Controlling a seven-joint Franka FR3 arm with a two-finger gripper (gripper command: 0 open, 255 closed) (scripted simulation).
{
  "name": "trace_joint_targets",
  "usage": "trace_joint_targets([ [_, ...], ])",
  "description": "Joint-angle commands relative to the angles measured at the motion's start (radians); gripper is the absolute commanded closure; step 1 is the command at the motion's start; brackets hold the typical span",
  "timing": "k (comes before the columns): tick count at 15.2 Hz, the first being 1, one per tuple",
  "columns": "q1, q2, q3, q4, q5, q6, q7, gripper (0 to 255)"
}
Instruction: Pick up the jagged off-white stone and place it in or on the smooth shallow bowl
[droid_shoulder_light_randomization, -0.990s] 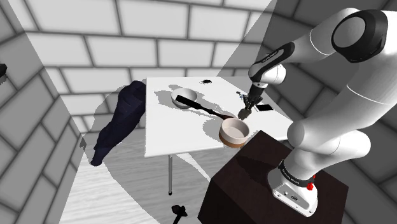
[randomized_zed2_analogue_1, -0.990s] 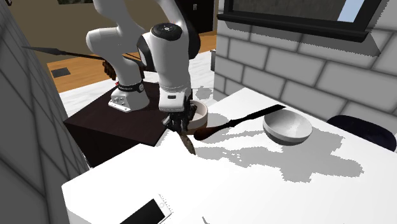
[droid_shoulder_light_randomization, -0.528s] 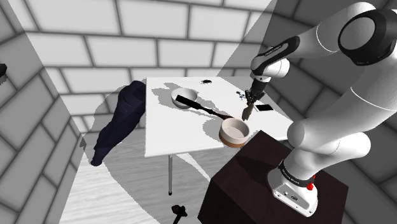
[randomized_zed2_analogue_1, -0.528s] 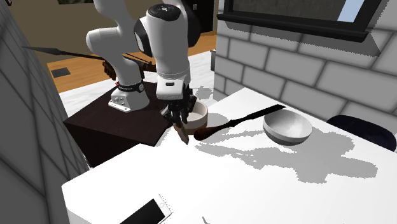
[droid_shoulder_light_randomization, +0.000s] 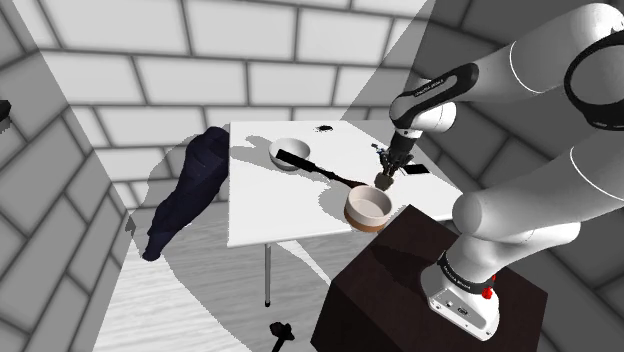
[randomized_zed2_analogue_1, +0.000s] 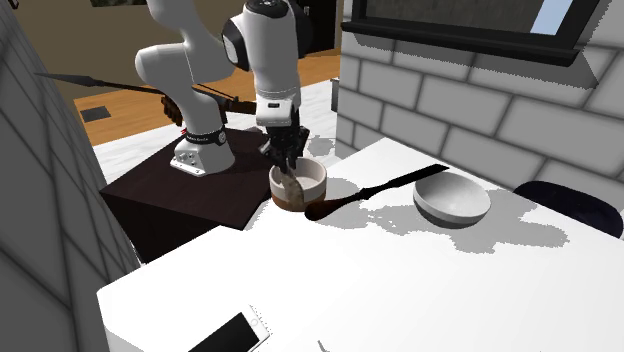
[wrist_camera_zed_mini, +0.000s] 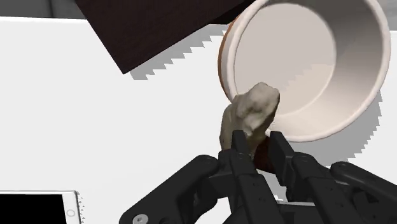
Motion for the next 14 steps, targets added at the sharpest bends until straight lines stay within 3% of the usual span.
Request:
trace_joint_targets([
  [1,0.041,-0.079,0.018,-0.058,0.046,-0.018,0.019,255],
  [4,0.108,-0.178,0.048,-0.128,0.11,-0.04,0.059,255],
  [5,0.083,-0.146,0.034,-0.109,0.087,-0.03,0.038,255],
  [6,0.083,-0.146,0.034,-0.109,0.087,-0.03,0.038,0],
  [9,-0.048,0.07,0.225,0.035,-0.268,-0.021,0.259,0],
  [11,-0.12,0.24,0.328,0.146,-0.569,-0.084,0.454,0],
  [12,-0.127,0.324,0.351,0.2,-0.702,-0.136,0.538,0],
  [14,-0.11,0.345,0.323,0.189,-0.73,-0.113,0.556,0],
])
